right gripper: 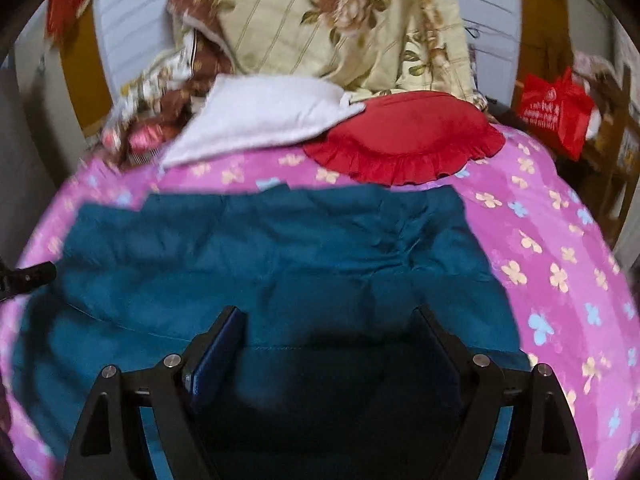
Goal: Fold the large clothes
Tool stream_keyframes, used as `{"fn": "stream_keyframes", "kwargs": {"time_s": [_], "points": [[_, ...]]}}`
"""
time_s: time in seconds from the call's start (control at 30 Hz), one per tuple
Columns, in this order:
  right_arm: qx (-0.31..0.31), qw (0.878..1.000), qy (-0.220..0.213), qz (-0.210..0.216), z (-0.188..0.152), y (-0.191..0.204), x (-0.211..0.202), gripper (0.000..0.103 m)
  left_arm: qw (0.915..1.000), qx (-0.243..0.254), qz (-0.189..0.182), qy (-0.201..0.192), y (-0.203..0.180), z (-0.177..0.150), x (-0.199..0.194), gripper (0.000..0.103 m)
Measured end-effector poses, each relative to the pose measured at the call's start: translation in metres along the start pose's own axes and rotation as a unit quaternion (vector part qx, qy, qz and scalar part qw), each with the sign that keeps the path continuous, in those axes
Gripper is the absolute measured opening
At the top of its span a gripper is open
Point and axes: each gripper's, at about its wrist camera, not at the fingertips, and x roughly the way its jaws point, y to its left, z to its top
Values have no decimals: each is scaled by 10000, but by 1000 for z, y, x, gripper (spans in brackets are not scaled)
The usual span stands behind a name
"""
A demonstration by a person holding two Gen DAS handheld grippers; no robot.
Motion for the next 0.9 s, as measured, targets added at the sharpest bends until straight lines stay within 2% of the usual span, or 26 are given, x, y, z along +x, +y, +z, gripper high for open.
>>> {"fn": "stream_keyframes", "kwargs": {"time_s": [0.07, 0.17, 0.37, 0.53, 0.67, 0.73, 0.8, 0.9], "points": [[-201, 9995, -92, -211, -1, 3, 12, 84, 9997, 122, 200, -54, -9, -3, 16, 73], [-196, 9992, -166, -298, 5, -2, 28, 84, 9987, 195, 420, -195, -16, 5, 36, 77], [262, 9995, -49, -139, 32, -20, 76, 84, 9980, 86, 592, -198, -18, 35, 80, 79], [413, 9991, 70, 27, 49, -24, 101, 87, 9978, -81, 604, -267, -15, 46, 99, 79], [466, 9988, 118, 112, 48, -25, 104, 87, 9982, -62, 554, -230, -15, 45, 97, 79], [371, 9991, 200, -43, 47, -22, 101, 87, 9989, -101, 421, -185, -8, 44, 84, 79], [237, 9993, 151, -253, 43, -20, 85, 87, 9992, -216, 268, -205, 4, 40, 67, 79], [316, 9994, -113, -42, 27, -27, 42, 87, 9983, -437, 183, -335, 31, 29, 35, 79]]}}
